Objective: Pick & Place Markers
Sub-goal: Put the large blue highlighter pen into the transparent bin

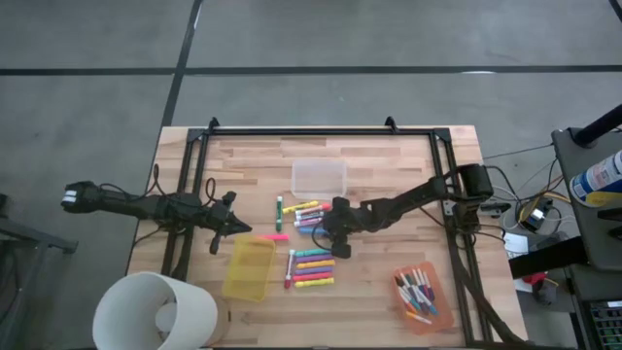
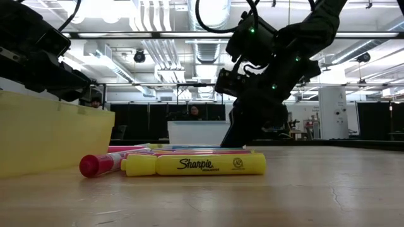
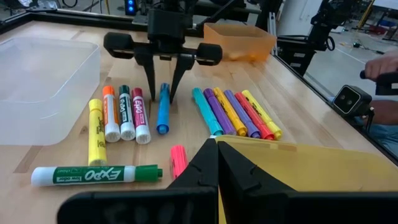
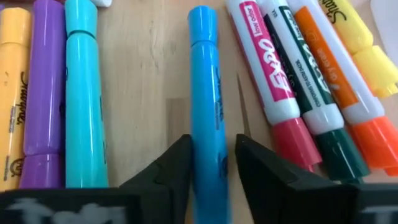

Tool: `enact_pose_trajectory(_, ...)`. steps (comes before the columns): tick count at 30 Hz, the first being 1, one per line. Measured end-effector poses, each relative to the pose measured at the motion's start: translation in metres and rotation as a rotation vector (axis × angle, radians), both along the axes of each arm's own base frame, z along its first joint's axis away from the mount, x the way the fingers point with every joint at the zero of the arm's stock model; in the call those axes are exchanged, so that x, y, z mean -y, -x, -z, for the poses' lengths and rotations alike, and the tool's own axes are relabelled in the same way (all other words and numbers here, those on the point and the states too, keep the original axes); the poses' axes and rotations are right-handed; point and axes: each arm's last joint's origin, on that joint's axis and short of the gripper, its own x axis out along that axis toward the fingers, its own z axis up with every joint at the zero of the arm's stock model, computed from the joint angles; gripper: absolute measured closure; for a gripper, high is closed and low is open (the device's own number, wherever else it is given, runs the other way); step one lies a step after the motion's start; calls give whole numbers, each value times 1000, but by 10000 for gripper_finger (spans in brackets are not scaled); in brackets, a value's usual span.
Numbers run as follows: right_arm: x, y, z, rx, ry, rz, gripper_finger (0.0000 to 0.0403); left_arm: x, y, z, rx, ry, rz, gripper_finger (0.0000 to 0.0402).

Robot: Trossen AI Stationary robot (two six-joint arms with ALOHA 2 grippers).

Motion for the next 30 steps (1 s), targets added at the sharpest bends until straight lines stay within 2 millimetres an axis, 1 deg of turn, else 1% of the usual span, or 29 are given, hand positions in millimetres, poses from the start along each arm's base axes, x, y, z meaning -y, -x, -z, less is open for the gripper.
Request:
enact_pose_trajectory(6, -1, 0, -1, -12, -34, -16, 347, 0, 0, 0, 0, 0, 0, 401)
enact_pose_trajectory(10, -2, 3, -8, -4, -41, -24, 348, 0, 0, 0, 0, 0, 0, 401)
enact_pose_trajectory(12, -2, 4, -21, 33, -37, -33, 348, 0, 0, 0, 0, 0, 0, 401)
enact_pose_trajectory(15, -1, 7, -46, 105, -16, -47, 348, 0, 0, 0, 0, 0, 0, 401)
enact_pose_trajectory(19, 4, 17, -77, 170, 78, -15, 348, 0, 0, 0, -1, 0, 0, 401)
enact_pose_trajectory(21, 9, 22, -92, 202, 145, 24, 348, 0, 0, 0, 0, 0, 0, 401)
enact_pose_trajectory(23, 17, 26, -101, 224, 206, 80, 348, 0, 0, 0, 0, 0, 0, 401)
enact_pose_trajectory(27, 38, 29, -107, 234, 276, 198, 348, 0, 0, 0, 0, 0, 0, 401)
enact_pose_trajectory(30, 55, 28, -102, 210, 325, 288, 348, 0, 0, 0, 0, 0, 0, 401)
